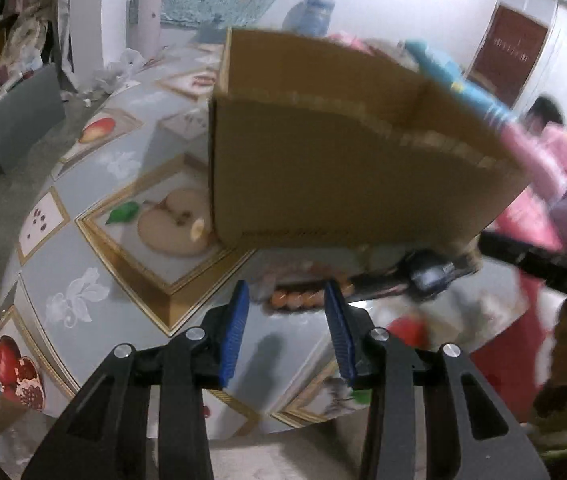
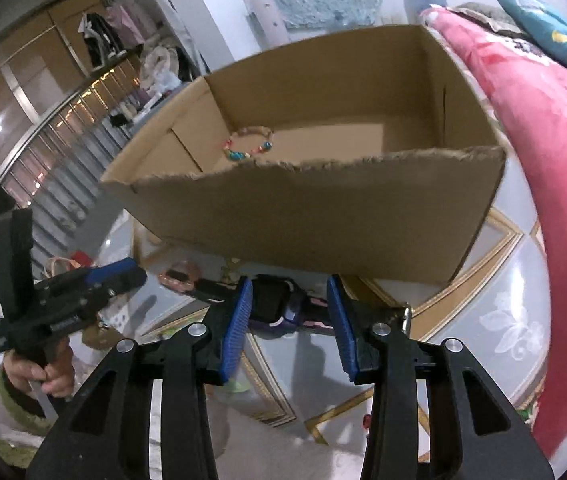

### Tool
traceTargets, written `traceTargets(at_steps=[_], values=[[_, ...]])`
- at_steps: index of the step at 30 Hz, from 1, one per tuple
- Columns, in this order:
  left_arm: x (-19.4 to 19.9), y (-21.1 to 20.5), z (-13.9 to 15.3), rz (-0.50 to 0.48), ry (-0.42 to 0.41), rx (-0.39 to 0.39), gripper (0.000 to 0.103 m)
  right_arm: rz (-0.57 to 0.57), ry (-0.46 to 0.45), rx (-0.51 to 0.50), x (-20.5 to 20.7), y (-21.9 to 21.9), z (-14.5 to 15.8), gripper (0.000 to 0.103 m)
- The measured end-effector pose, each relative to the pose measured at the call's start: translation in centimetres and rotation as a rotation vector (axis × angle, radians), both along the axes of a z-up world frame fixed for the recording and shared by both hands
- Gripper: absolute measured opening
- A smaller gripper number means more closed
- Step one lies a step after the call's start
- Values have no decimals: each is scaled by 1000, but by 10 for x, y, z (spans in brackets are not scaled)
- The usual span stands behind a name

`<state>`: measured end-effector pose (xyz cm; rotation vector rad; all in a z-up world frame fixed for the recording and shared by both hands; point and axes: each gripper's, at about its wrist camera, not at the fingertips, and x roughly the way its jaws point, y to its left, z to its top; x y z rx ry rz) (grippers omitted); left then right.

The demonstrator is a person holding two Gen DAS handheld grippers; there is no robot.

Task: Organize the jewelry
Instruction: 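Grasp the smartwatch face with the right gripper while the left gripper approaches the strap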

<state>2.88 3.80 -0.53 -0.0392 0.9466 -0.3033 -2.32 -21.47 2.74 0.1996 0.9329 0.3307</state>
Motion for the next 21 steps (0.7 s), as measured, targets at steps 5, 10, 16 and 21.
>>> traceTargets(at_steps=[5,10,16,21], values=[[2,-15,-9,-29,-22,107,38,13,0,-62,3,14,-10,38],[6,-23,-14,-50,-46,187,38,21,27,-104,1,17,-23,36],[13,-24,-15,-22,-65,222,38,25,50,-106,3,16,-29,34],[21,-16,-19,22,-59,182,40,36,48,-115,1,14,-30,34]])
